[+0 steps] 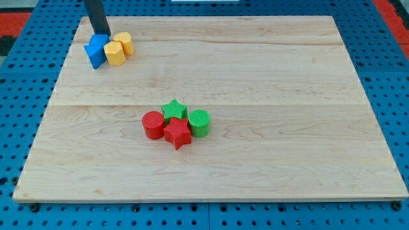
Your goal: Separate the blue and yellow blocks on the board
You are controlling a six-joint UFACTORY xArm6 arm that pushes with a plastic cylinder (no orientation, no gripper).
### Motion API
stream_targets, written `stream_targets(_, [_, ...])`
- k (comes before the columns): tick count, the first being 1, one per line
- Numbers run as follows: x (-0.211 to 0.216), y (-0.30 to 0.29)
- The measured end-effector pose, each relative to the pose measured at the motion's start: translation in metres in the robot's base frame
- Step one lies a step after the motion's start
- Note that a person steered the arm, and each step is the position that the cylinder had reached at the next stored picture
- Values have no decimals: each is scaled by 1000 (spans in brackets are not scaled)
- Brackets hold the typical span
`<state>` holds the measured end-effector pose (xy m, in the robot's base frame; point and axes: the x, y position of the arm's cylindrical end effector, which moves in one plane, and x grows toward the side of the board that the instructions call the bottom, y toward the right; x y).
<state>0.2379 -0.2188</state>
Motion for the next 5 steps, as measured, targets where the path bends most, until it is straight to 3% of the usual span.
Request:
stream_targets(1, [-42,-55])
stream_targets(2, [19,-84])
stream_targets(3, [63,-63])
stream_targets(5, [74,100])
